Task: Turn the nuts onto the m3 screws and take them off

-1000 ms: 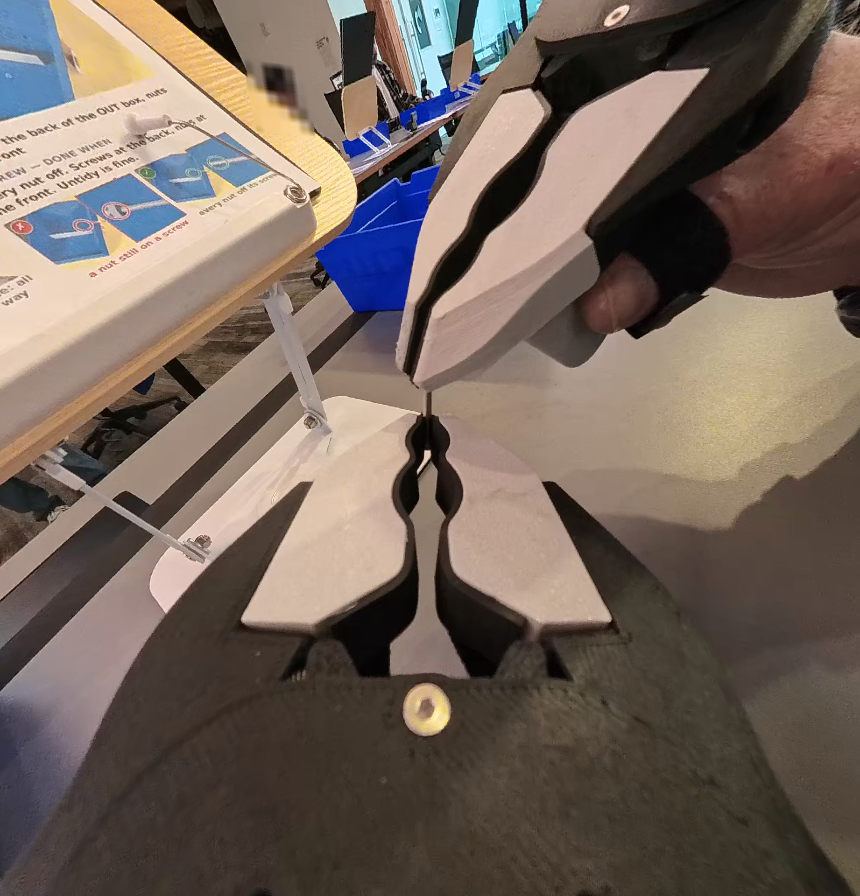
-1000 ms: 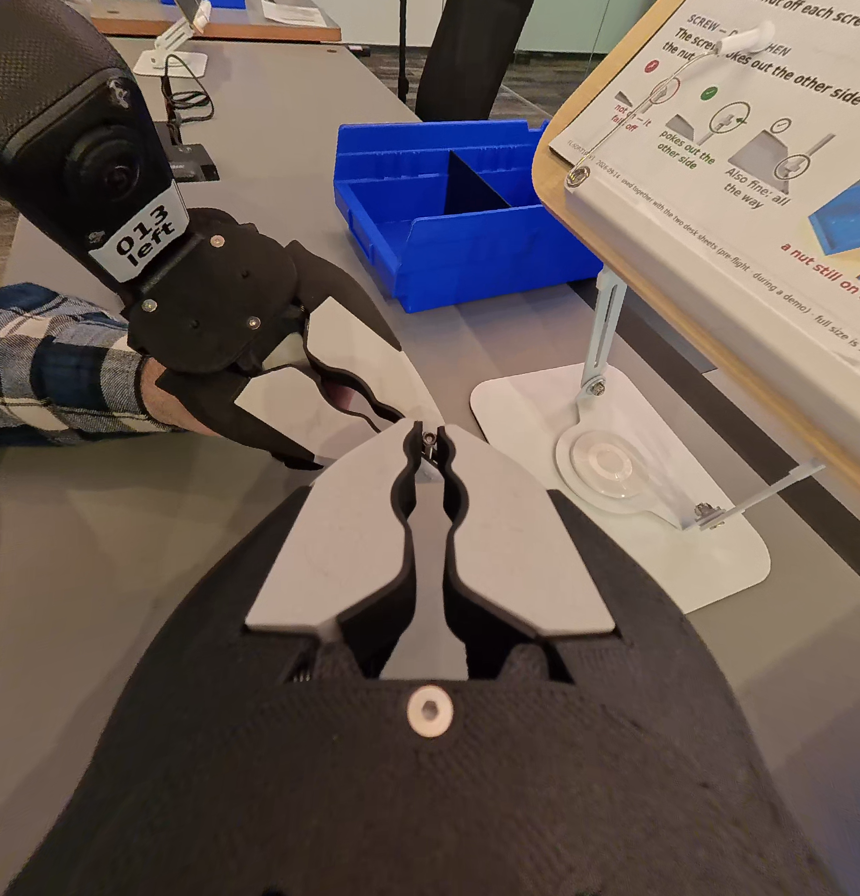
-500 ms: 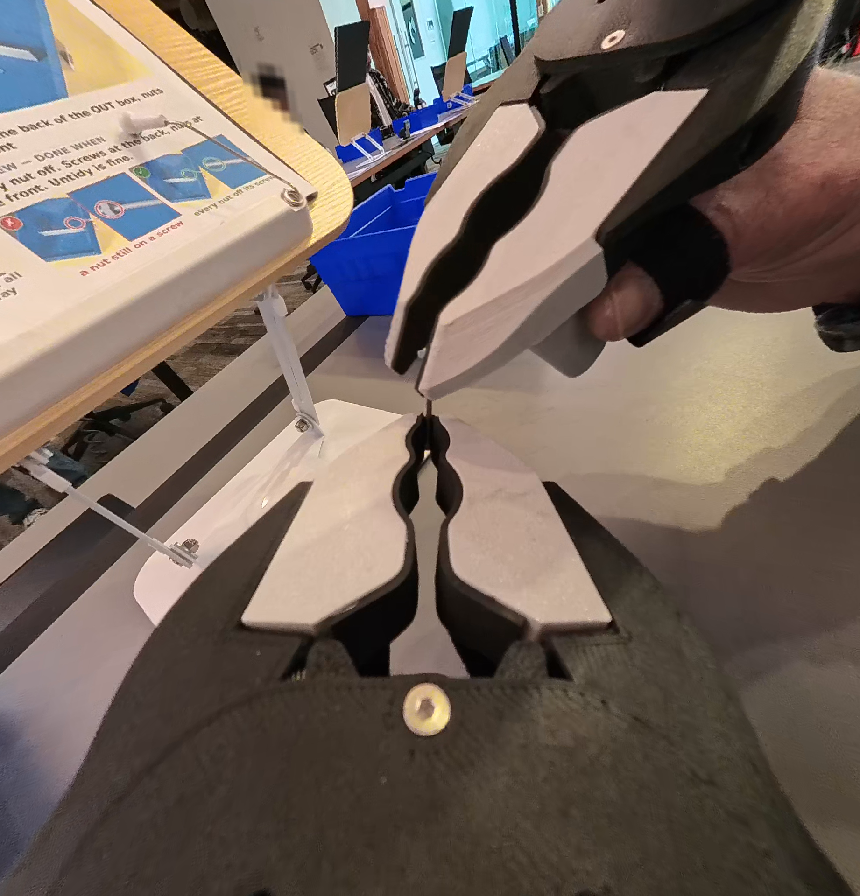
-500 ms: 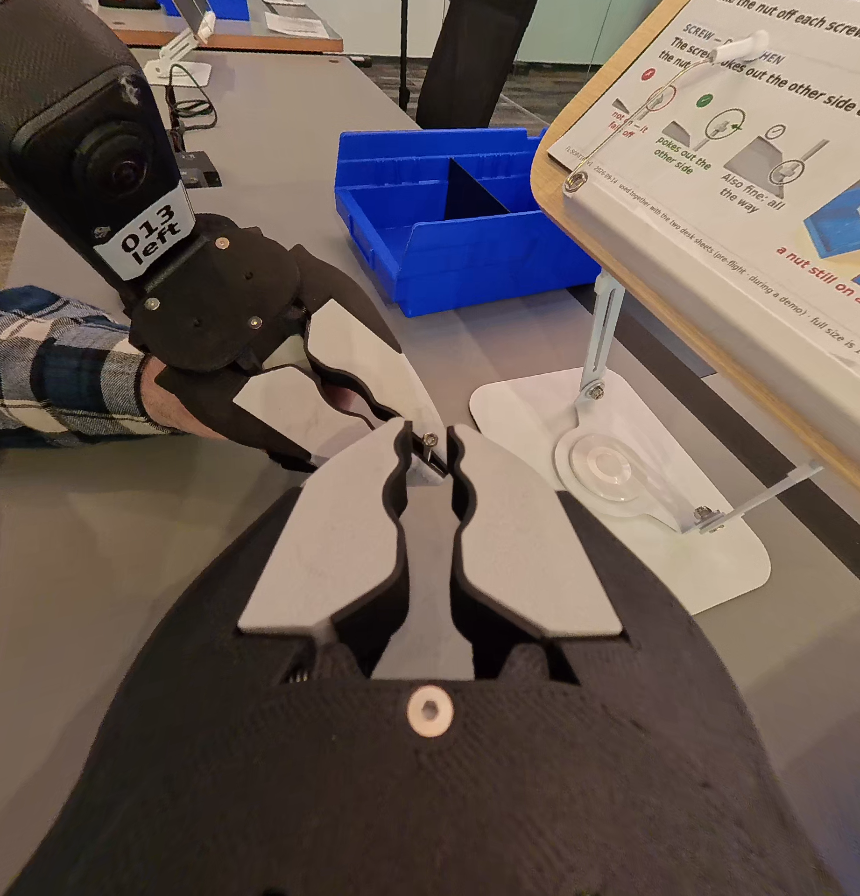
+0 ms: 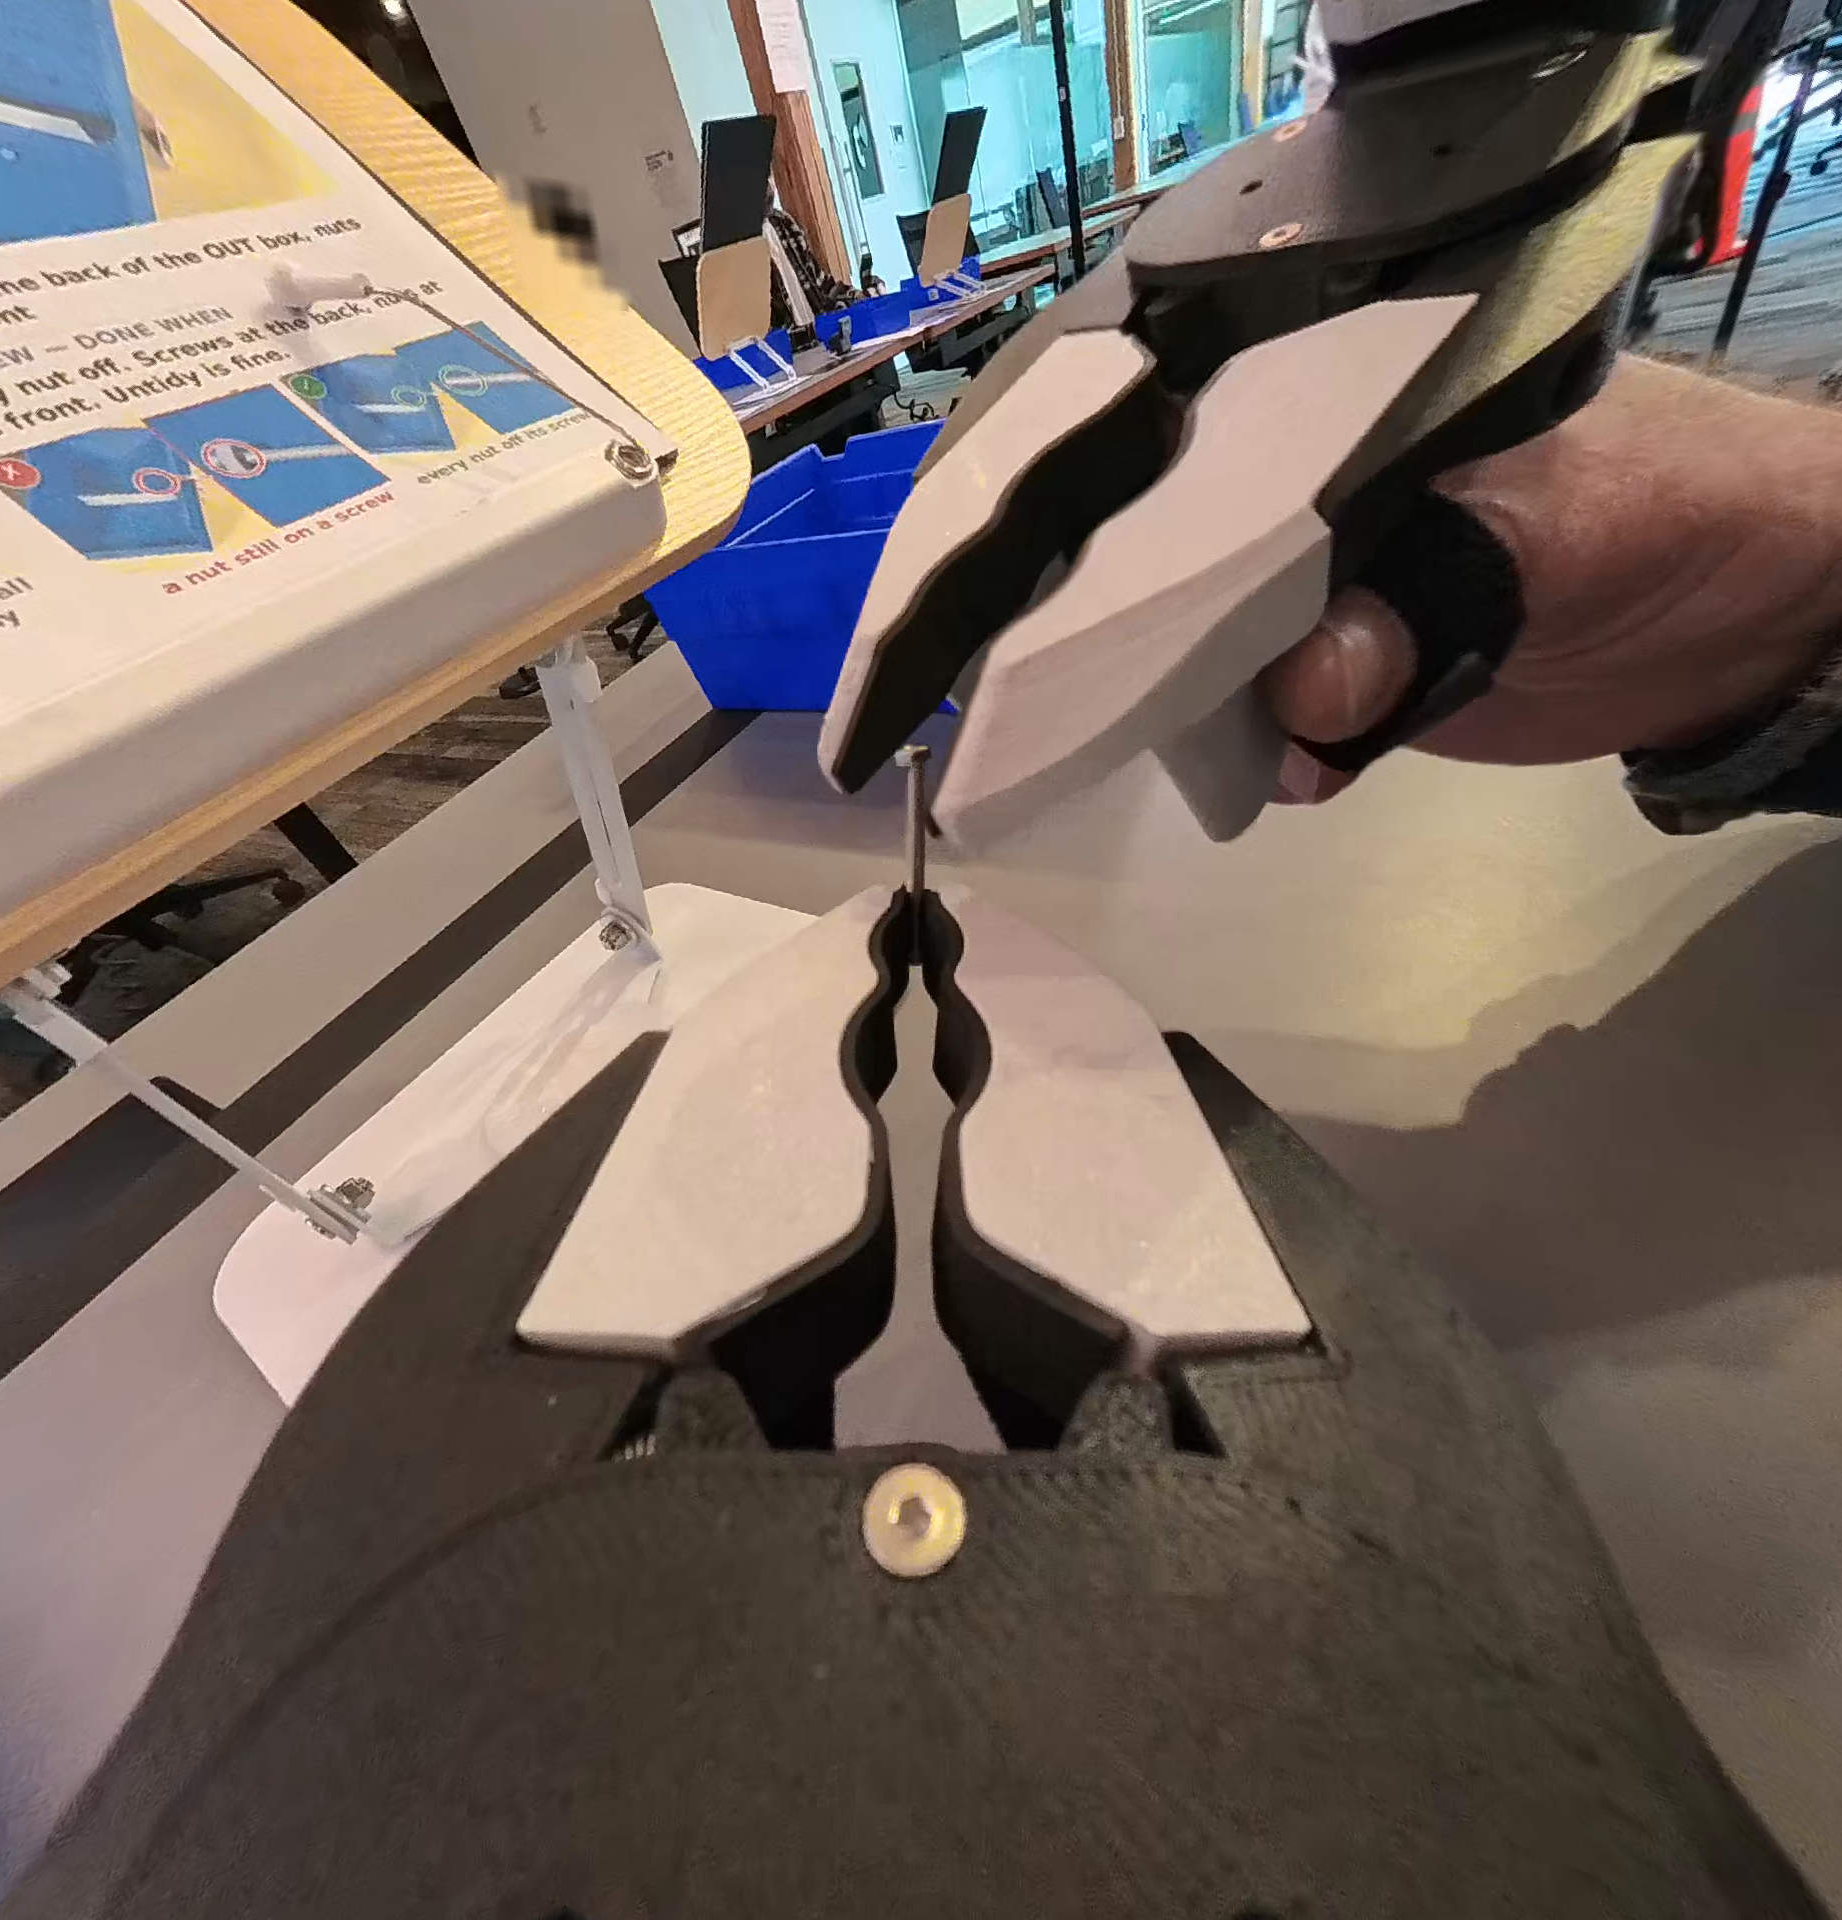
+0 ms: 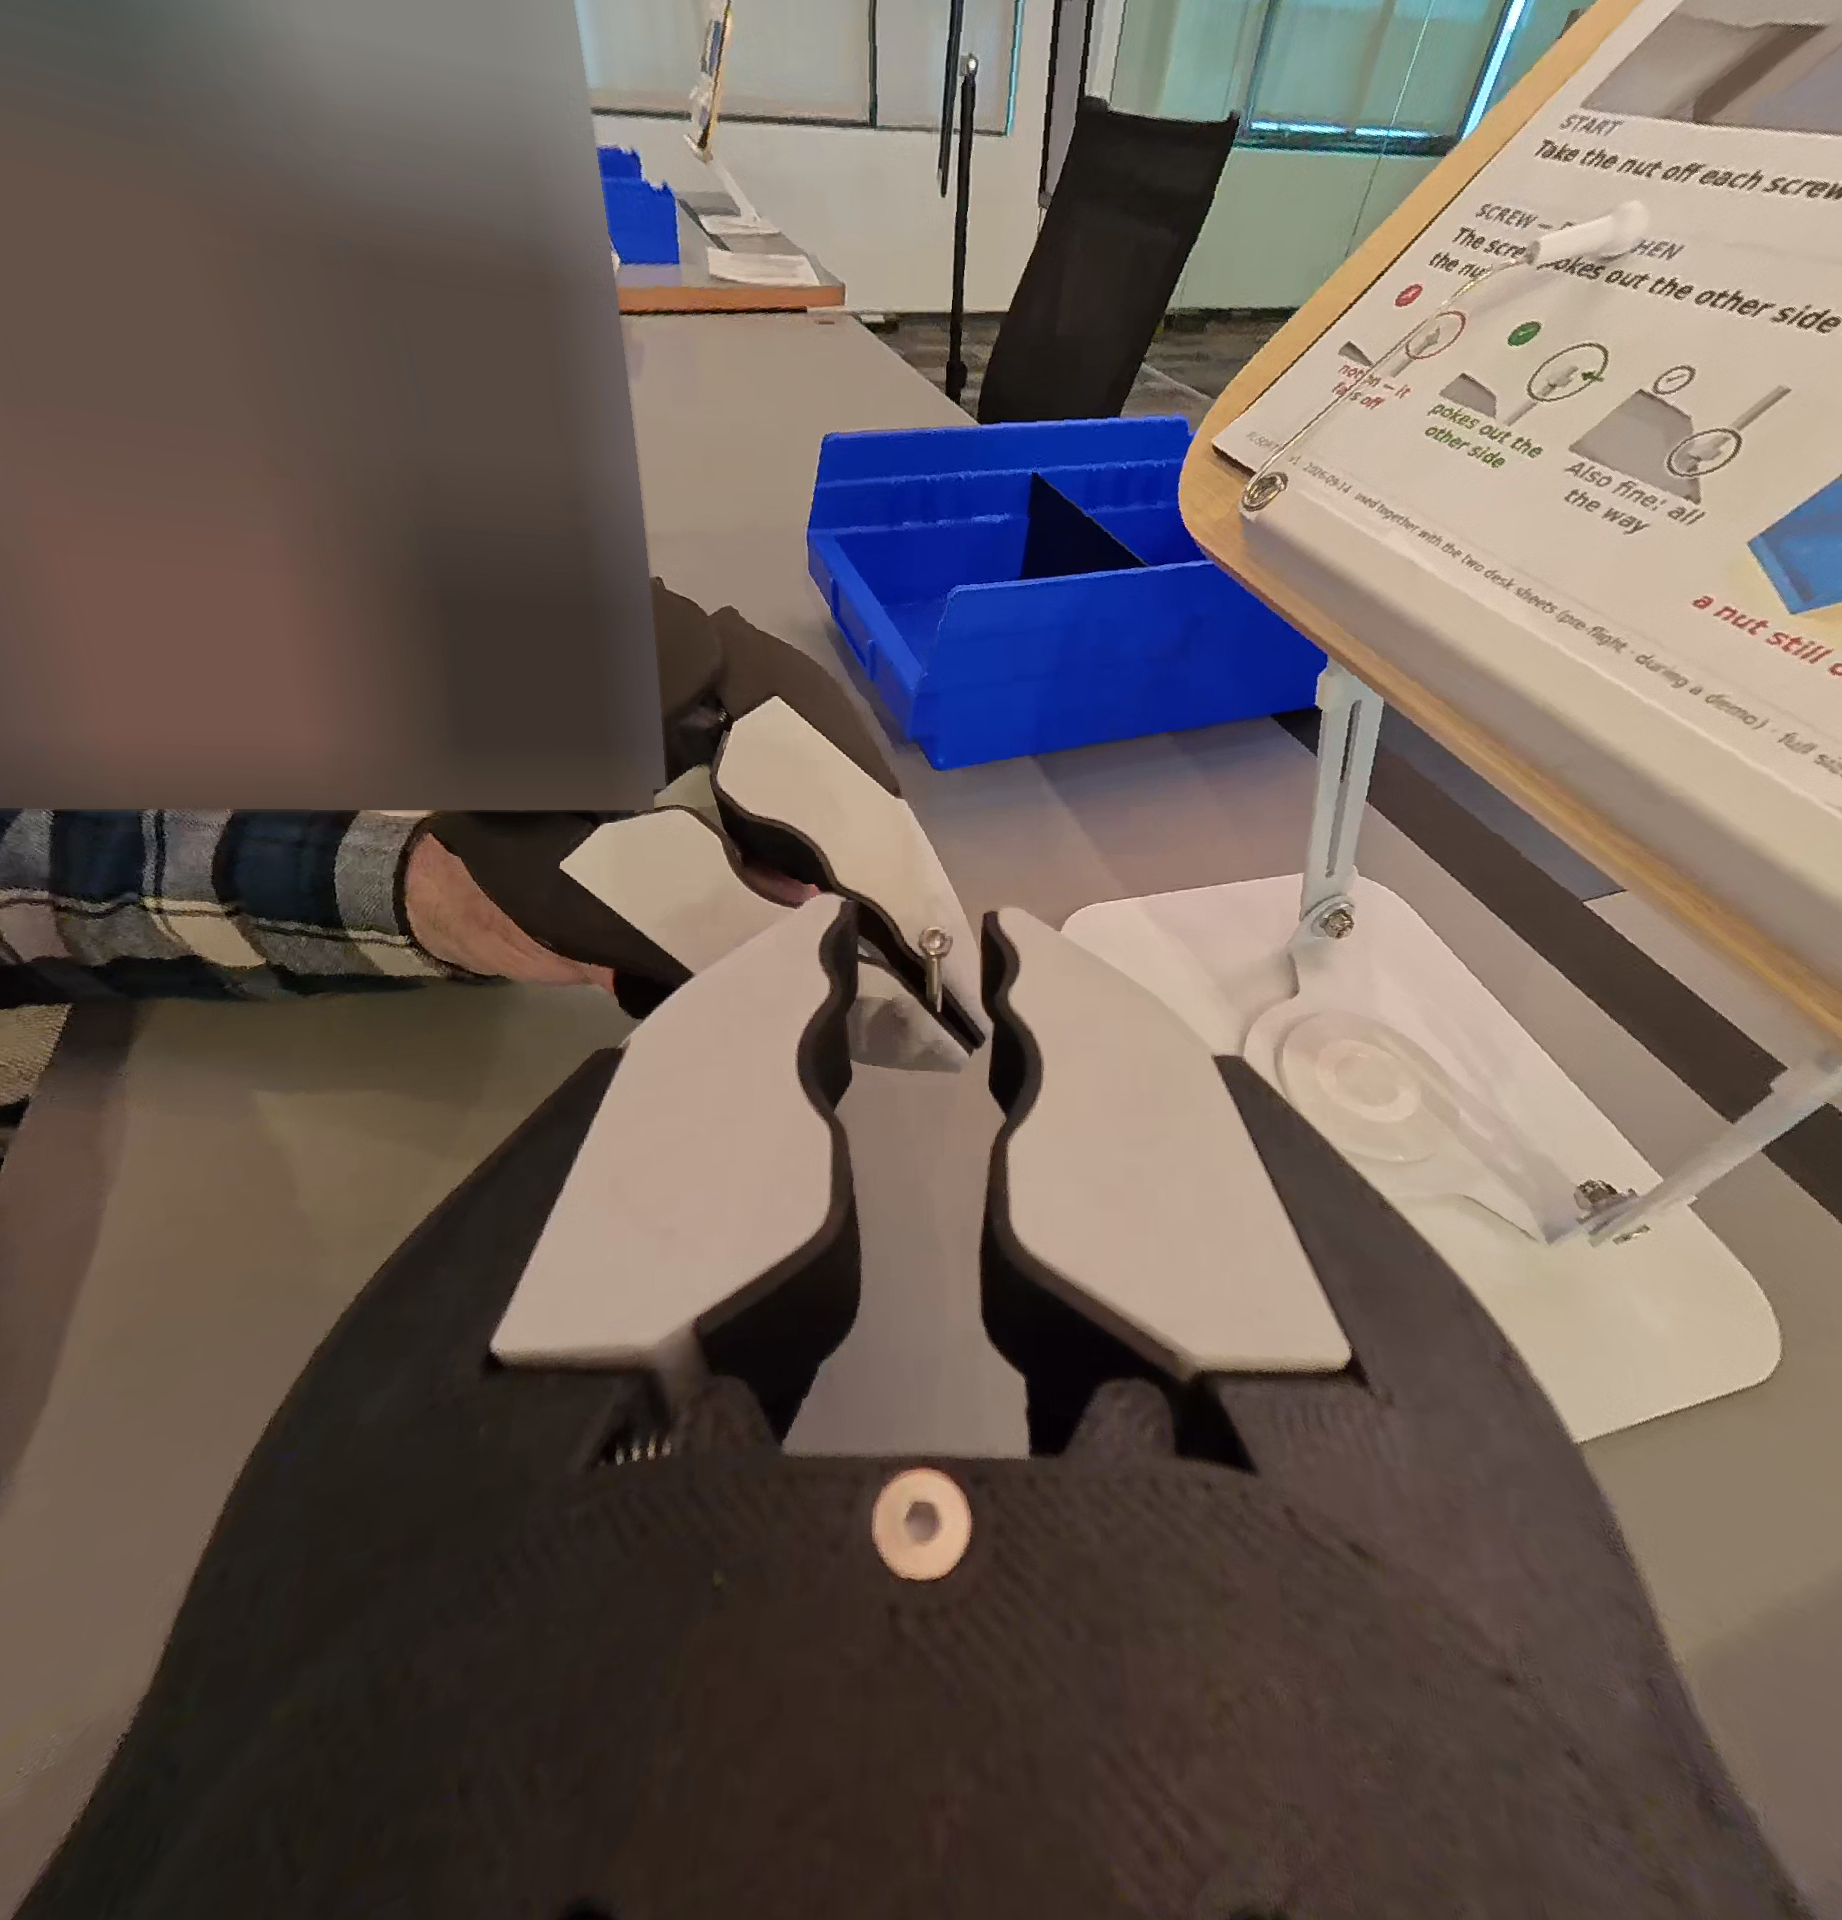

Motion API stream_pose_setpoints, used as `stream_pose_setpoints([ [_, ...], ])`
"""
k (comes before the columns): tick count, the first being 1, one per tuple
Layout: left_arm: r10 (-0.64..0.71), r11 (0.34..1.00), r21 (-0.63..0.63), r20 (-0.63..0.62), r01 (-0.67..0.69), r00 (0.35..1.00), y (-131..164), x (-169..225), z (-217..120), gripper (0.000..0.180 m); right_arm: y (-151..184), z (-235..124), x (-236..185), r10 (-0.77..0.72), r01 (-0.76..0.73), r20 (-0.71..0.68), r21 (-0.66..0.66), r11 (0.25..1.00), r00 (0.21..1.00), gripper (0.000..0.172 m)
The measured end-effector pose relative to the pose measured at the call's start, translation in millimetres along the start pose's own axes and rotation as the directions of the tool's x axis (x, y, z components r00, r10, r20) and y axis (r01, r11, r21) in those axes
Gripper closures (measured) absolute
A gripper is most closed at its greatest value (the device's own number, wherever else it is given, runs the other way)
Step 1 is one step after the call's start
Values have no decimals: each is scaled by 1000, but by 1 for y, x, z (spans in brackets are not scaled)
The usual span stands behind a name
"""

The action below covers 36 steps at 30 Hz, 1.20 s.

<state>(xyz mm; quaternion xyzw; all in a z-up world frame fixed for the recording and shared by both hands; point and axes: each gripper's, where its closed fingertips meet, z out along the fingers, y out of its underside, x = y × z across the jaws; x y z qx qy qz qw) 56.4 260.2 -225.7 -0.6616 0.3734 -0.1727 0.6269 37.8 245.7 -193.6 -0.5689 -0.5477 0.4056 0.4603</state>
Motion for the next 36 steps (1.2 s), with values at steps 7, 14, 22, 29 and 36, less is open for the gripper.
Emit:
stream_pose_setpoints([
  [7, -31, 999, 32, -23, 32, 999, -5, 1, -2, 179, -2, -4, -1, 42, -46, 66, 52, 998, 997, 160],
  [14, -30, 999, 32, -34, 31, 999, -5, 3, -1, 179, -3, -4, -4, 45, -51, 87, 63, 997, 995, 166],
  [22, -26, 999, 33, -34, 28, 999, -6, 4, -2, 179, -3, -5, -4, 13, -17, 72, 60, 998, 997, 167],
  [29, -32, 999, 40, -46, 34, 998, -7, 5, -2, 179, -6, -7, -5, 4, -11, 70, 110, 994, 998, 167],
  [36, -118, 988, 89, -121, 129, 986, -15, 10, -4, 179, -14, -11, -8, -15, -3, 87, 200, 980, 996, 167],
])
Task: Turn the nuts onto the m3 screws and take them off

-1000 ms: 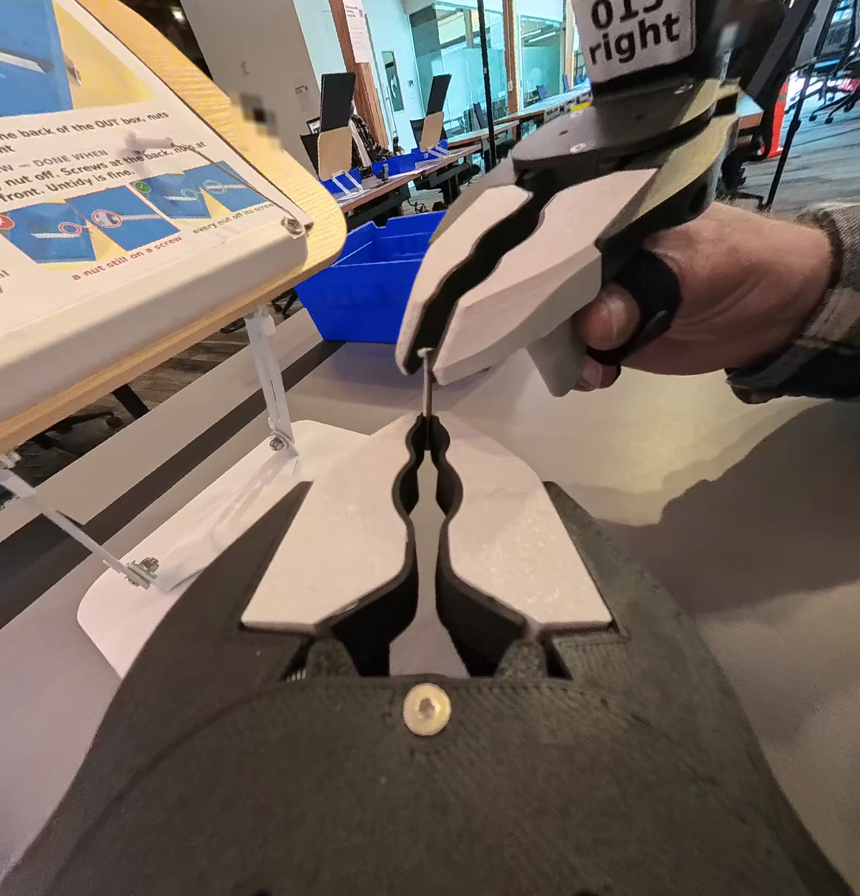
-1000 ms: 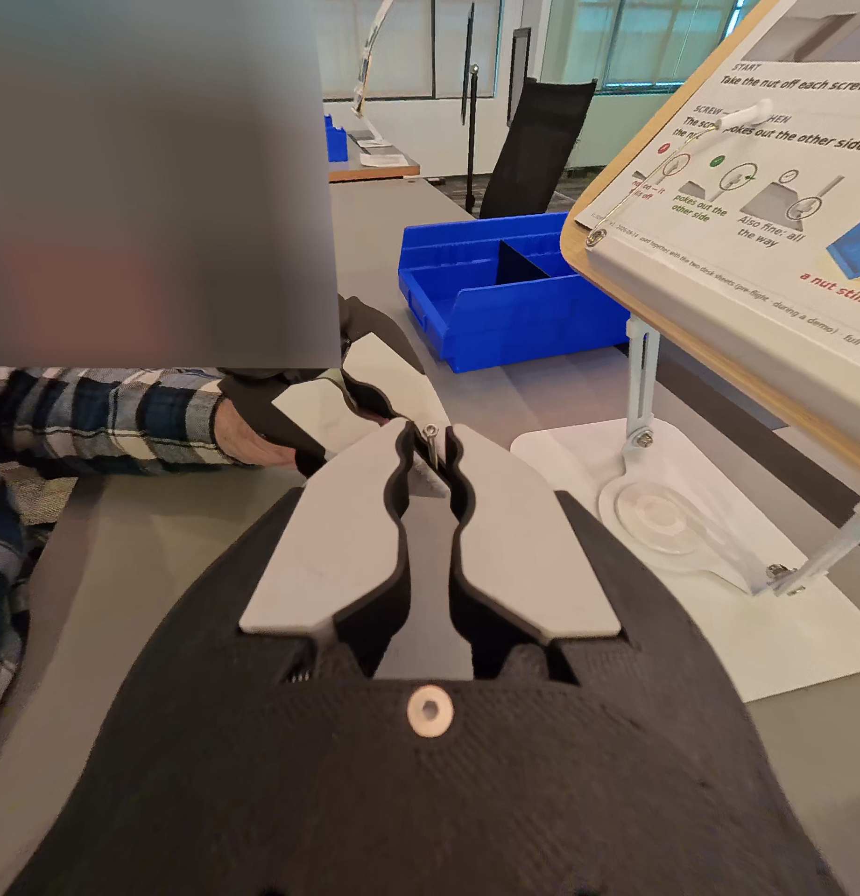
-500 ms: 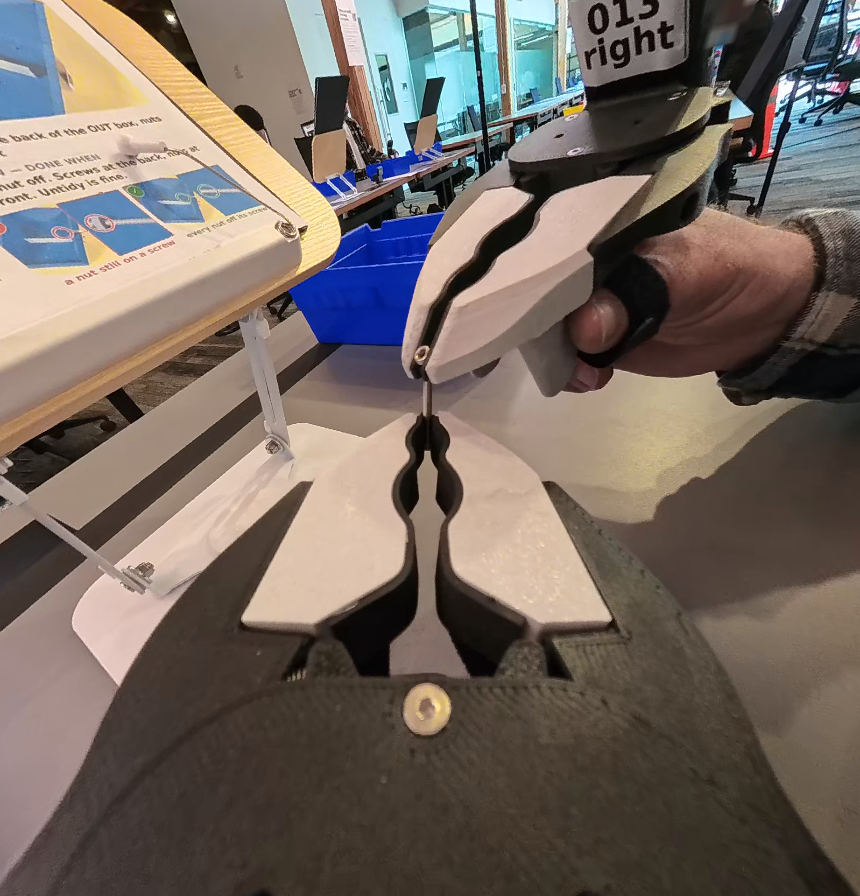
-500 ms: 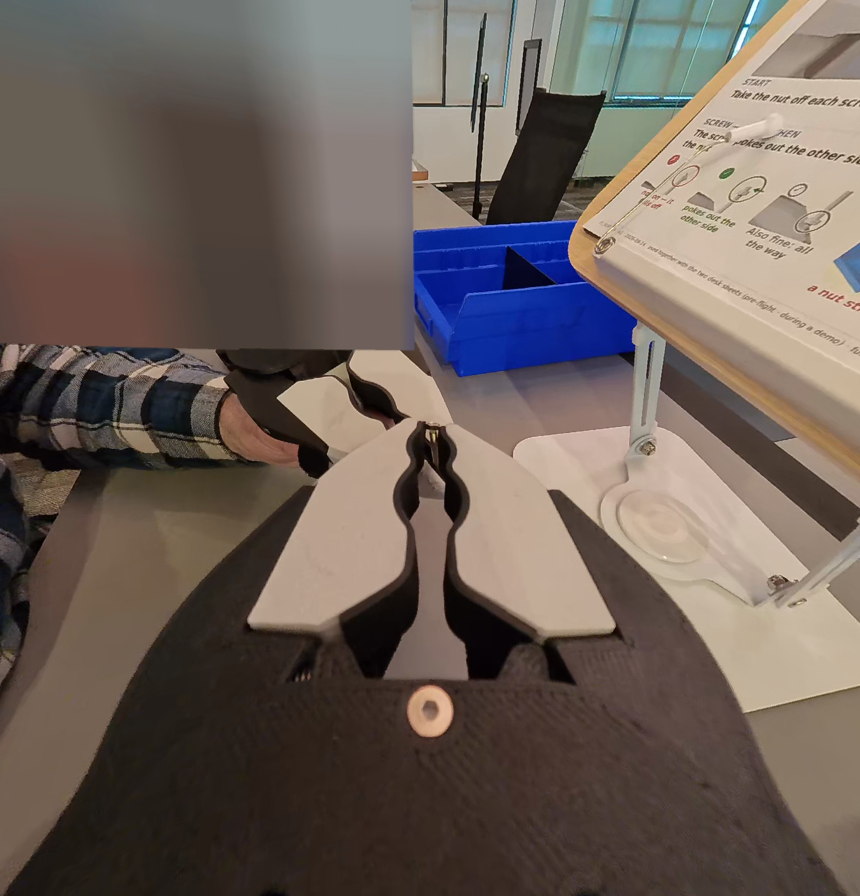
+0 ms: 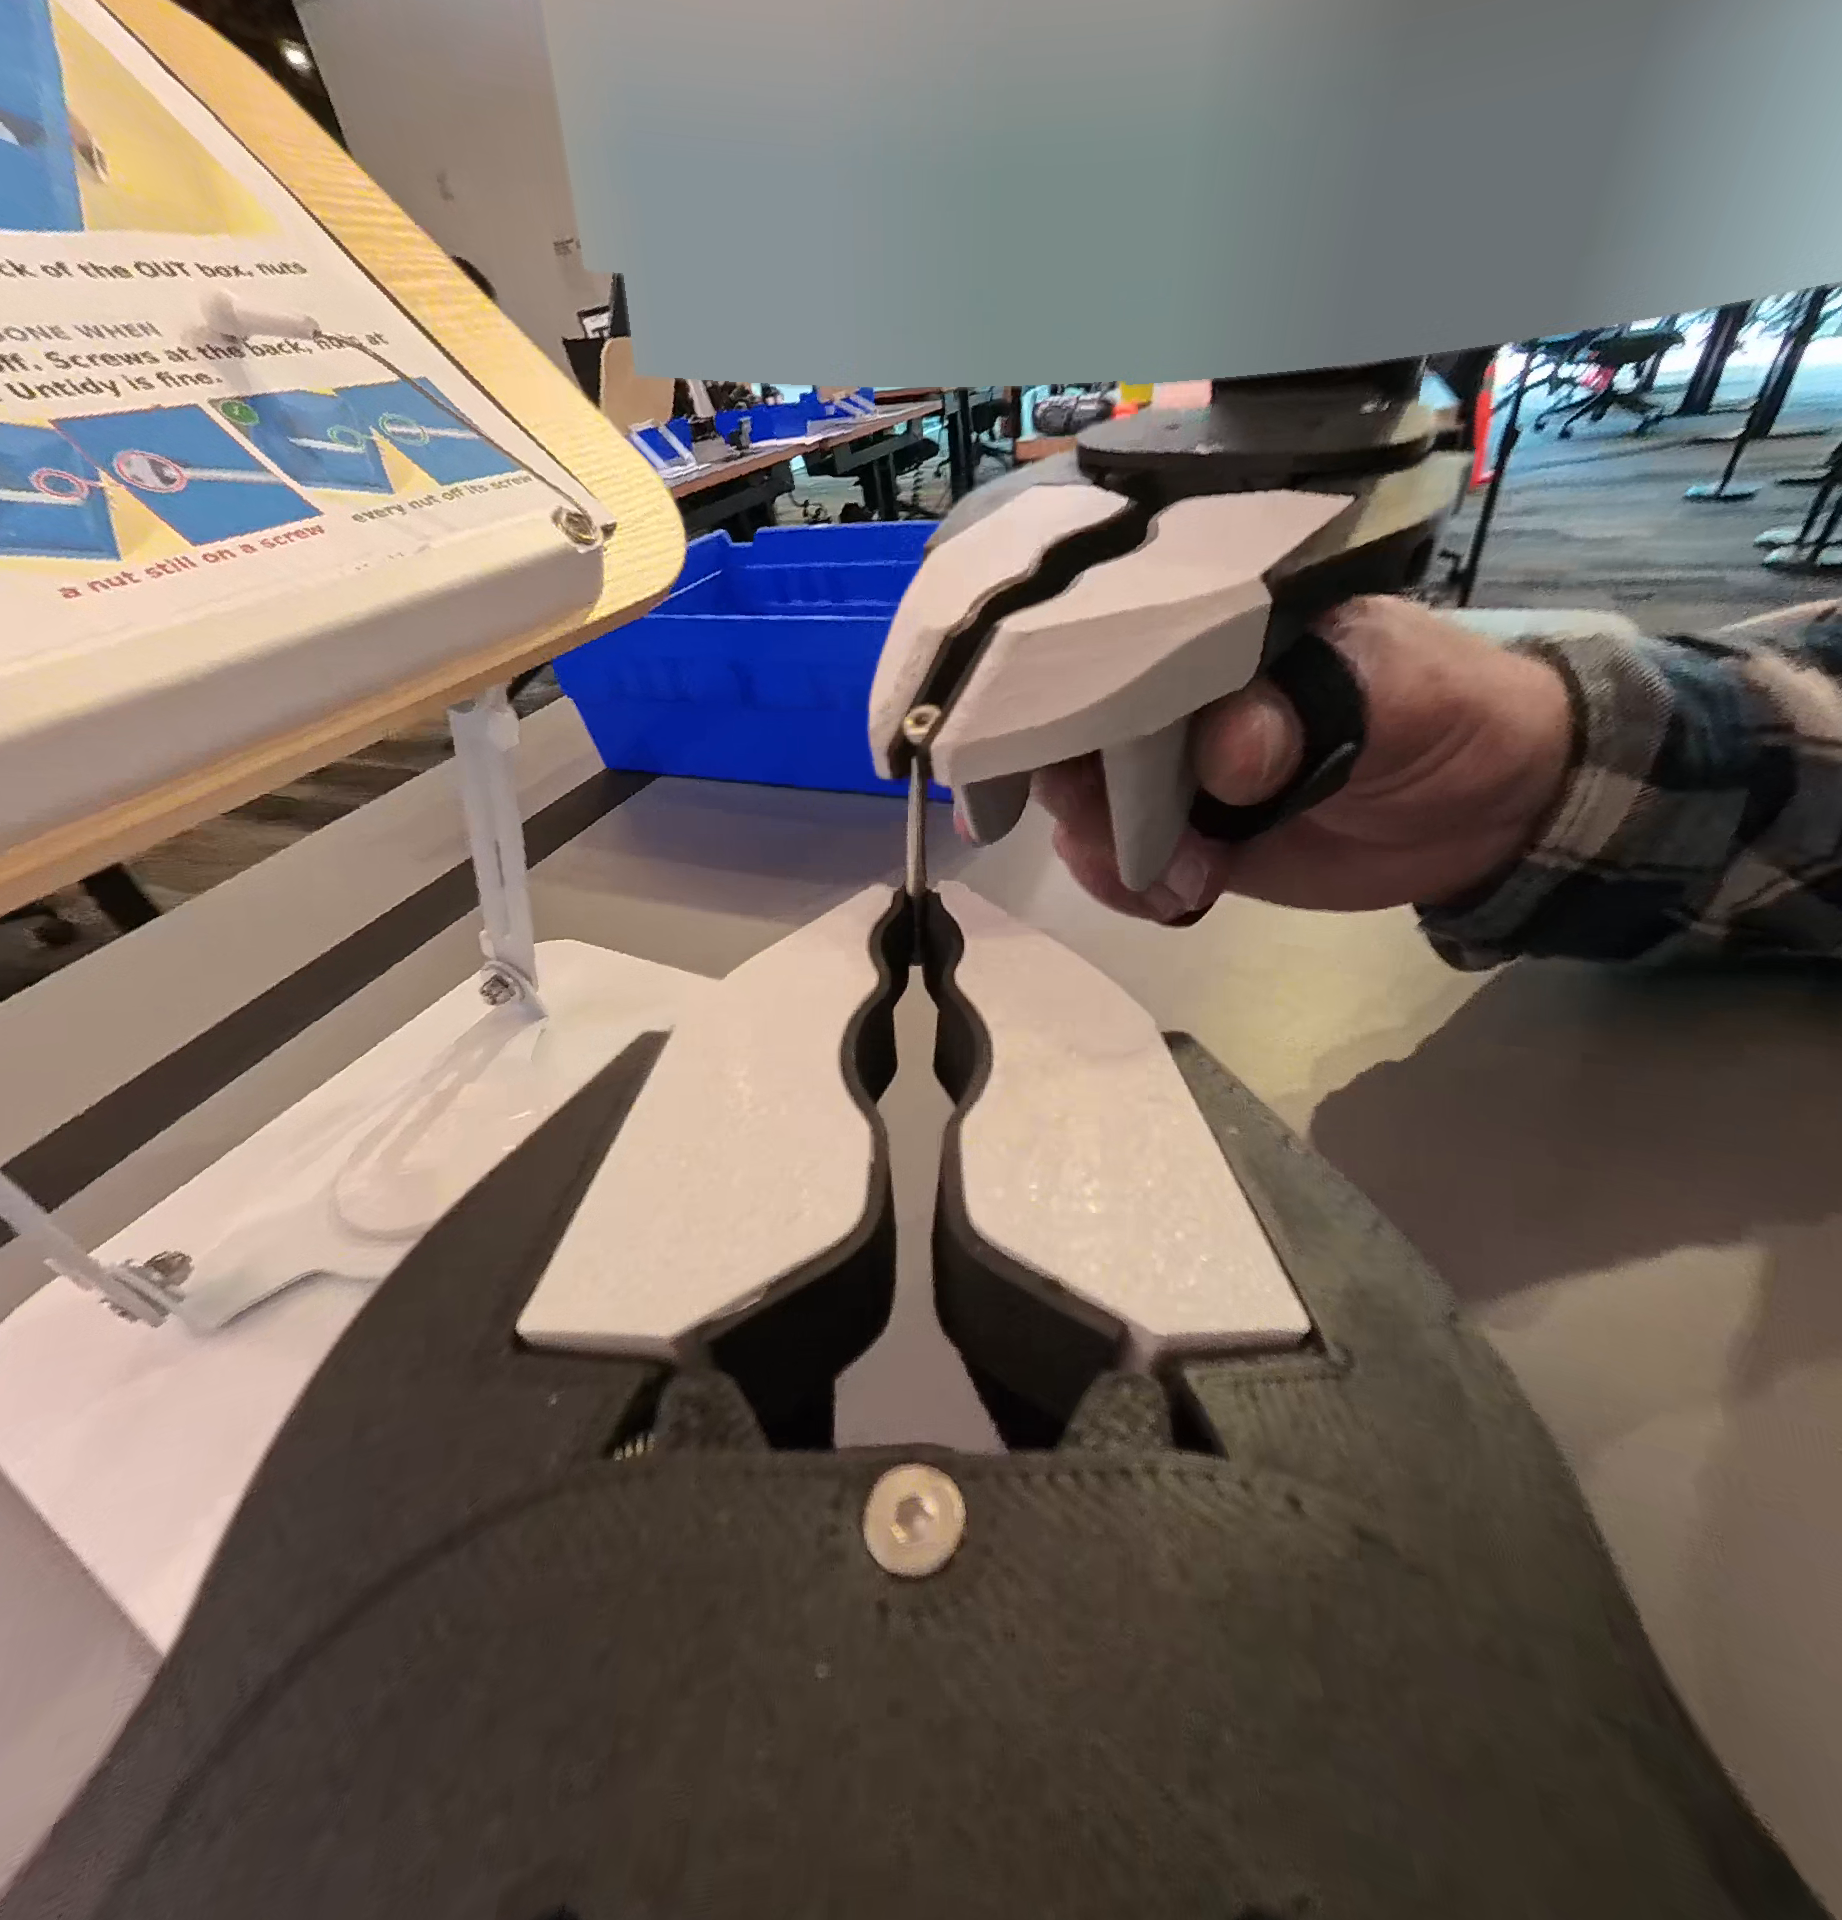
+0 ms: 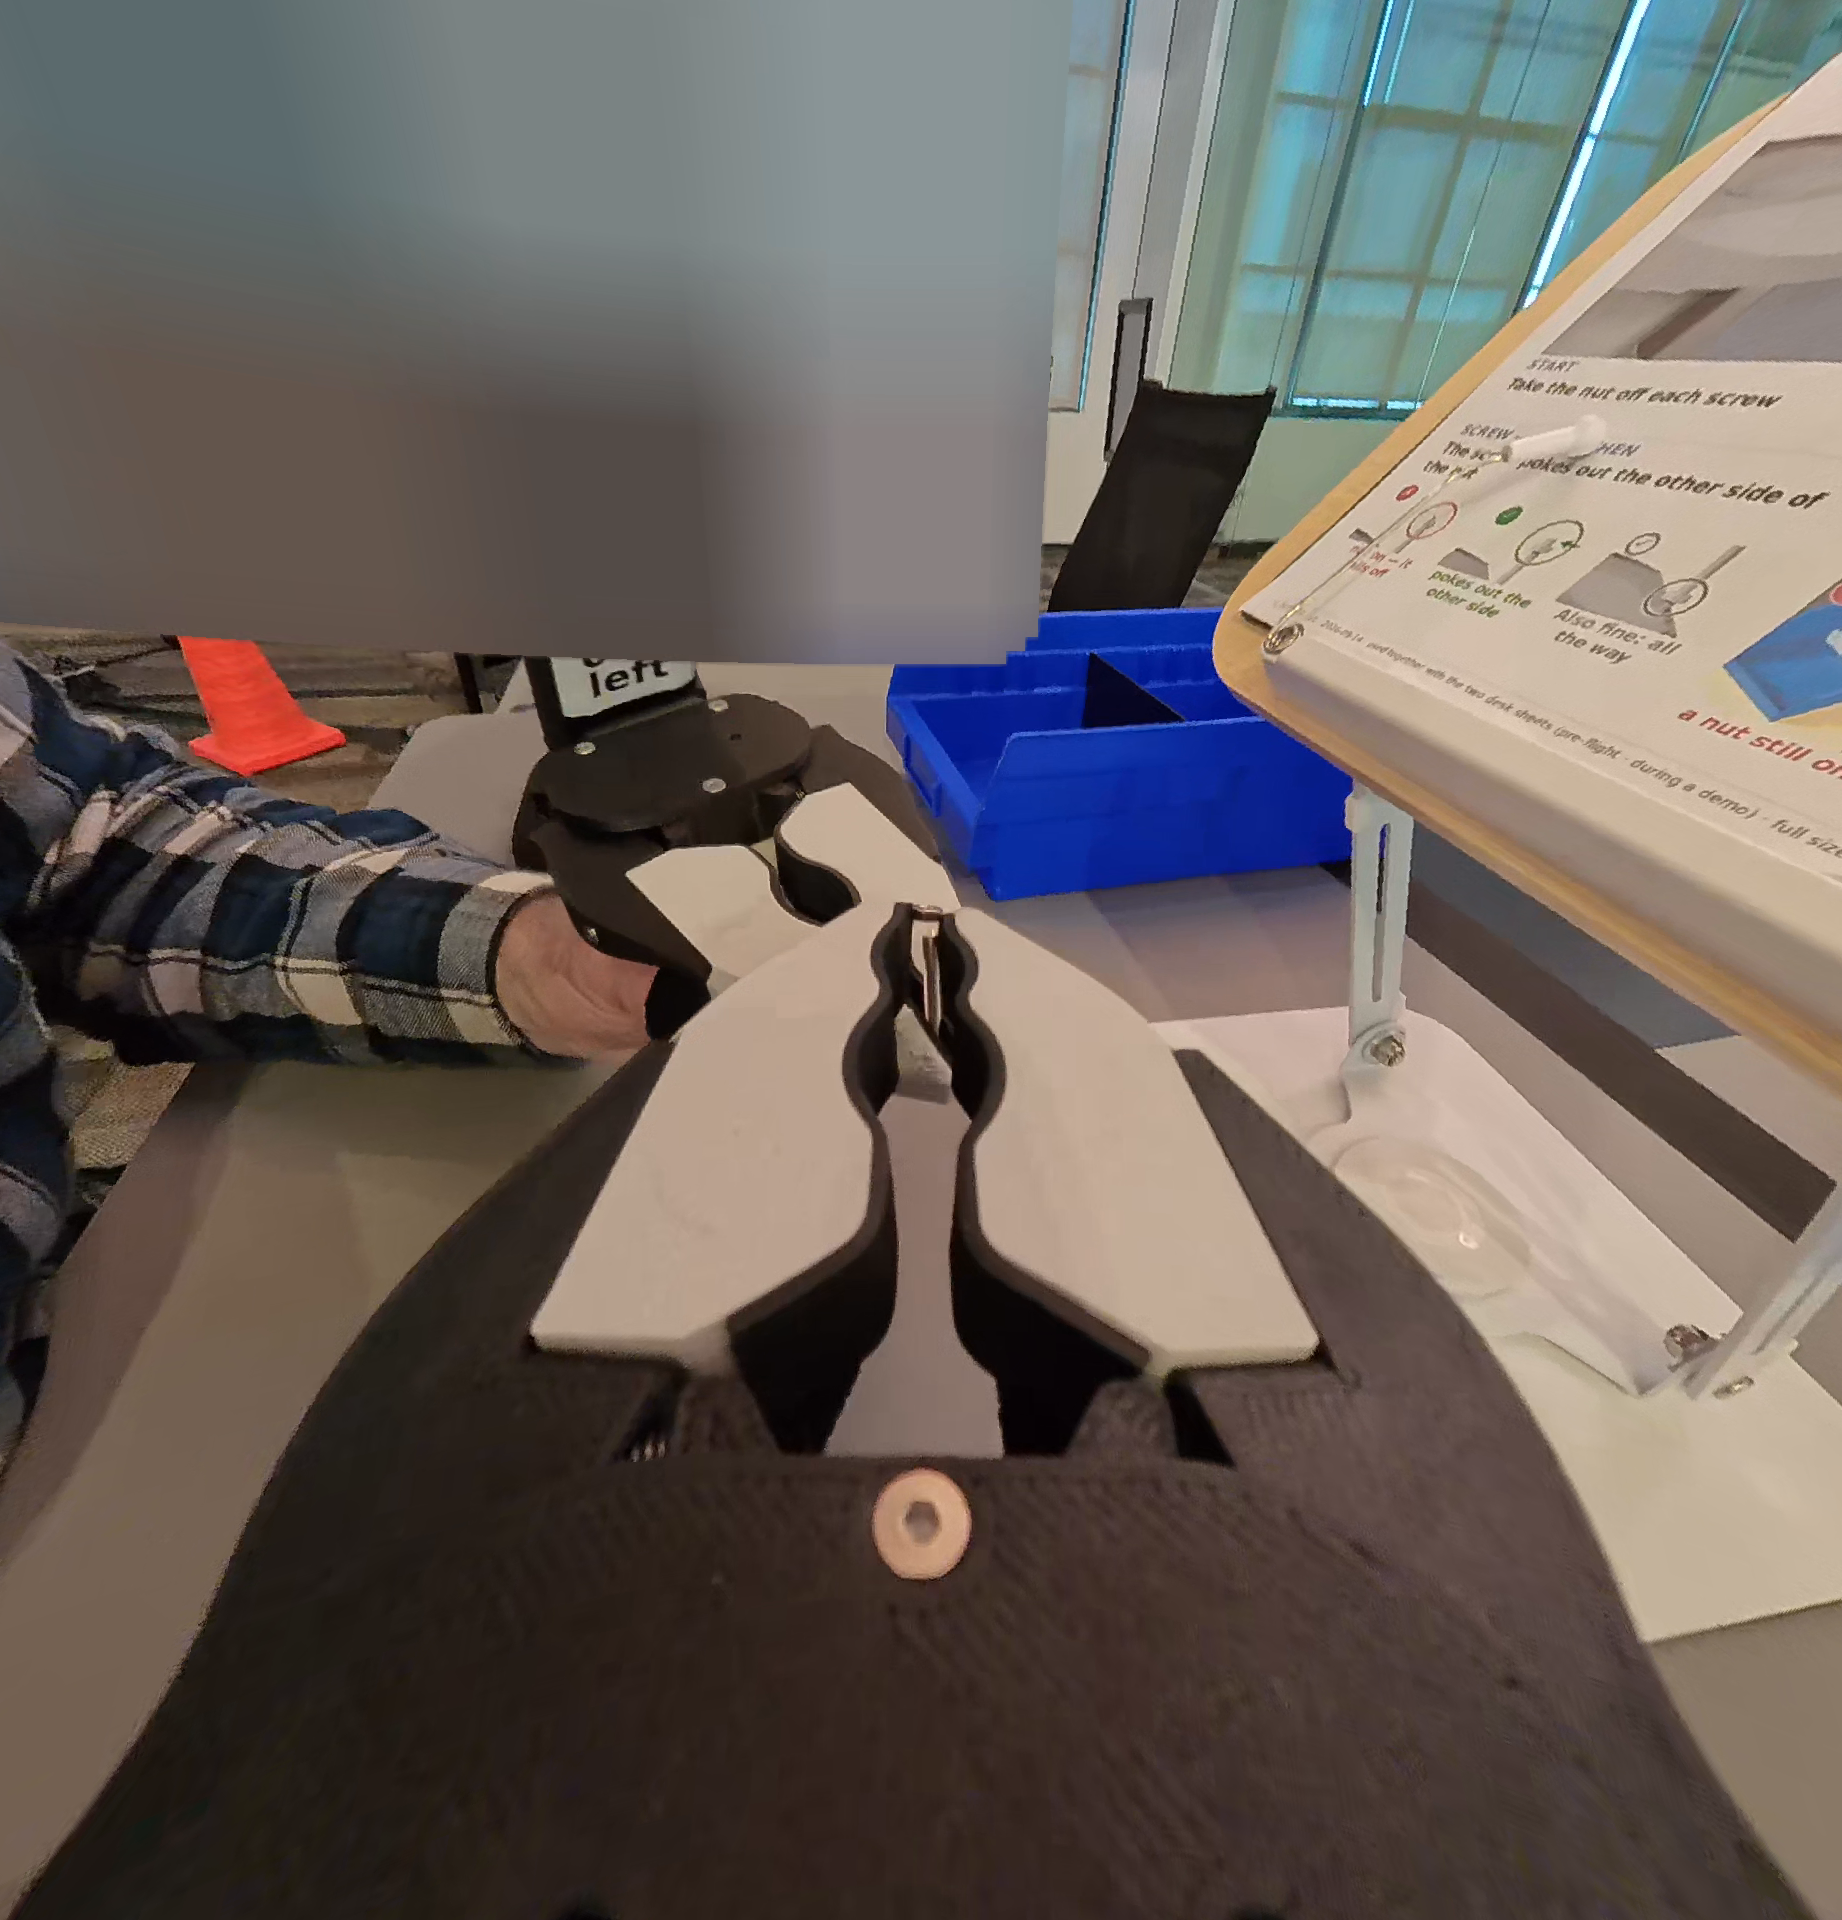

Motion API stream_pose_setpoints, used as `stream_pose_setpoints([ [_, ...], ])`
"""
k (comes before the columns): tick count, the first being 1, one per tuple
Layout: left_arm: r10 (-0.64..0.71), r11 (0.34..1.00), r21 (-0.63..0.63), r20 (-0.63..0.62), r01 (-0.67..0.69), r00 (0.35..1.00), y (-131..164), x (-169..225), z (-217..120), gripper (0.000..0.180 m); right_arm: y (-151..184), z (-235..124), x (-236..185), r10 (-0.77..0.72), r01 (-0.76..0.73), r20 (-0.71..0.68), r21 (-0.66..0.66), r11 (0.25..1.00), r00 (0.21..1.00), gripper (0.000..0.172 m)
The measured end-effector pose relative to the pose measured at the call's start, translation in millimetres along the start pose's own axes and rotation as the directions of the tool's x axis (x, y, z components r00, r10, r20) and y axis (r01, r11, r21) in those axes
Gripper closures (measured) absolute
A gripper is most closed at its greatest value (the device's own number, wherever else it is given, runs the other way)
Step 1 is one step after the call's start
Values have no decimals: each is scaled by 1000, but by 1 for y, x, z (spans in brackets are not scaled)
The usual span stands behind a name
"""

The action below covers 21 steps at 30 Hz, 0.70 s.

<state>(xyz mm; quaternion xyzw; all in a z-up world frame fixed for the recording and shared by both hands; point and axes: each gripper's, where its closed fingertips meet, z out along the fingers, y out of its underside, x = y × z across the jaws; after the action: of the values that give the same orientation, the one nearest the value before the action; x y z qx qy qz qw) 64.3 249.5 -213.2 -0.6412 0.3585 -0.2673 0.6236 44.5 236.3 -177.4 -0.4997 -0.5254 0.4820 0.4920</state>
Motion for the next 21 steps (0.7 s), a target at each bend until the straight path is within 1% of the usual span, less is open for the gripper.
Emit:
stream_pose_setpoints([
  [5, -59, 998, 32, -48, 61, 997, -5, 3, -1, 179, -3, 1, -1, 6, -7, 12, 56, 998, 1000, 167],
  [10, -83, 995, 46, -71, 86, 994, -7, 6, -1, 179, -3, 2, -3, -5, 3, 18, 97, 995, 1000, 167],
  [18, -93, 993, 61, -78, 98, 993, -10, 7, -2, 179, -5, 1, -4, 31, -35, 29, 168, 985, 999, 167],
  [21, -128, 987, 83, -106, 137, 986, -13, 9, -2, 179, -7, 1, -5, 48, -55, 43, 200, 978, 998, 167],
])
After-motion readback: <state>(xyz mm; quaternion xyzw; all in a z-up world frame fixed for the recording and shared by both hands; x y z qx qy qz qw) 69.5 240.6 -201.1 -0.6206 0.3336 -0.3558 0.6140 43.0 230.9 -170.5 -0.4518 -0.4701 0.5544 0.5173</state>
